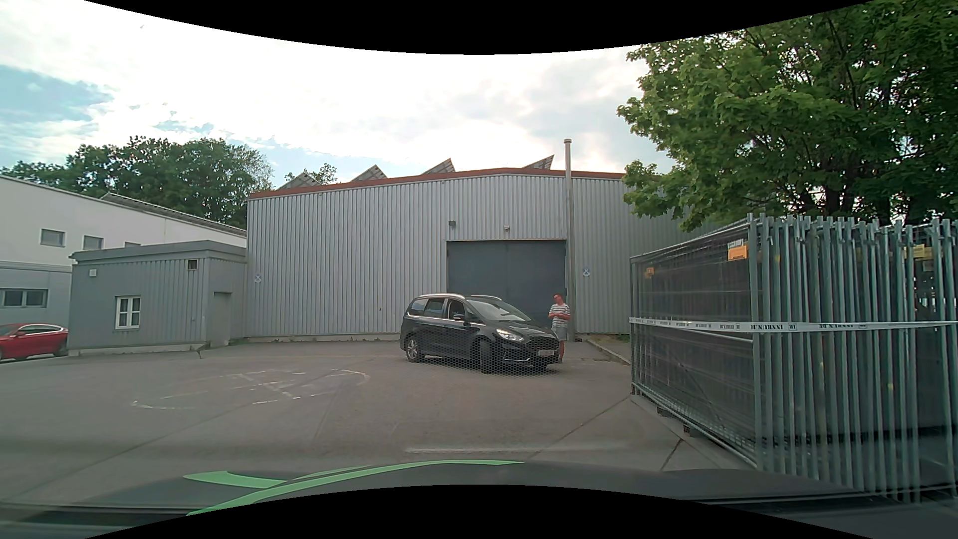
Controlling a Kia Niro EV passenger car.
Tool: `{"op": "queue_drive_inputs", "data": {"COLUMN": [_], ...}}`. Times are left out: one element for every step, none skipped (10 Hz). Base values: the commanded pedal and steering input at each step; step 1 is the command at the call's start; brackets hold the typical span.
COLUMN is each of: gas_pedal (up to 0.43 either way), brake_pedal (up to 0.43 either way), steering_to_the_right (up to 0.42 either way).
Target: Follow the waypoints while adhering to traffic rules and regulations
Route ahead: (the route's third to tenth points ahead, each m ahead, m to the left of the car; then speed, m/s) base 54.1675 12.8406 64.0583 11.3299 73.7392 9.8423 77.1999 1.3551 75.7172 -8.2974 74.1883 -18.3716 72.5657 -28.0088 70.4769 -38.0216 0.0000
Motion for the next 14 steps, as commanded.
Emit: {"op": "queue_drive_inputs", "data": {"gas_pedal": [0.000,0.000,0.000,0.000,0.000,0.000,0.000,0.000,0.000,0.000,0.000,0.000,0.000,0.000], "brake_pedal": [0.287,0.287,0.287,0.287,0.287,0.287,0.293,0.287,0.293,0.293,0.293,0.287,0.287,0.287], "steering_to_the_right": [-0.027,-0.027,-0.027,-0.027,-0.027,-0.027,-0.027,-0.027,-0.027,-0.027,-0.027,-0.027,-0.027,-0.027]}}
